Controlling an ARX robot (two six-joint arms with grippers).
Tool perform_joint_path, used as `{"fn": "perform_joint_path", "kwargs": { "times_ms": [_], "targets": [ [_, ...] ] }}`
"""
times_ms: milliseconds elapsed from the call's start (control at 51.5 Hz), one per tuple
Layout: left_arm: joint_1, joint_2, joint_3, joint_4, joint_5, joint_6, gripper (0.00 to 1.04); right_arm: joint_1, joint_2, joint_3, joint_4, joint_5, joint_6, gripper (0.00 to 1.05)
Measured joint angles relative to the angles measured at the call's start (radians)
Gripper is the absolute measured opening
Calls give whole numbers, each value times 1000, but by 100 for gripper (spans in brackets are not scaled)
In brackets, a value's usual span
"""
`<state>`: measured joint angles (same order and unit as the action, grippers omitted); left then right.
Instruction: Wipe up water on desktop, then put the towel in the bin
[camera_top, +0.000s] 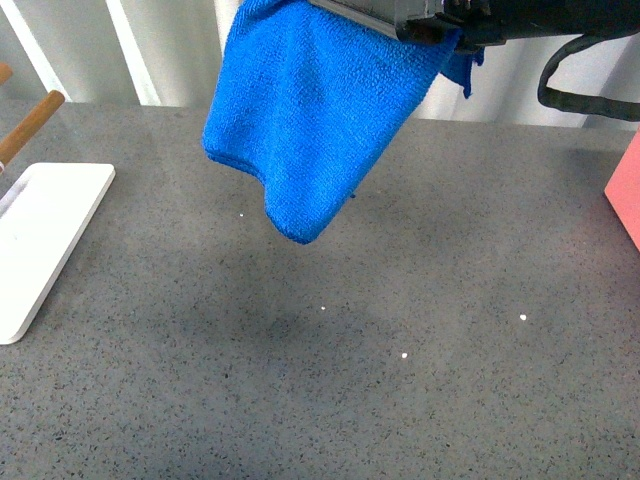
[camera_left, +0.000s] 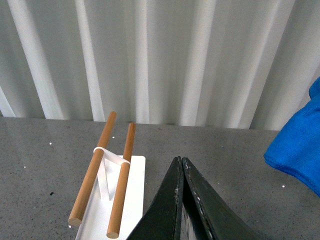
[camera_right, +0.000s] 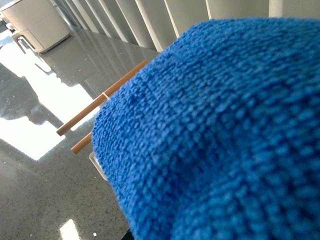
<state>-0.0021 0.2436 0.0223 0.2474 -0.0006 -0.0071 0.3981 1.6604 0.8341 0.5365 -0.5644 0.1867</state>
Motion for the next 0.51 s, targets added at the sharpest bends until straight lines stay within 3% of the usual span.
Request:
{"fn": "perform_joint_path", "kwargs": {
  "times_ms": [272,389,505],
  "targets": [
    [0,-82,0,-81,0,0,3,-11,-11,-14,0,-3,-3,6],
    [0,-204,0,-236,1,0,3,-12,-12,-19,0,-4,-3,6],
    [0,-240,0,-242,1,0,3,-14,-13,-22,0,-4,-3,6]
  ]
}}
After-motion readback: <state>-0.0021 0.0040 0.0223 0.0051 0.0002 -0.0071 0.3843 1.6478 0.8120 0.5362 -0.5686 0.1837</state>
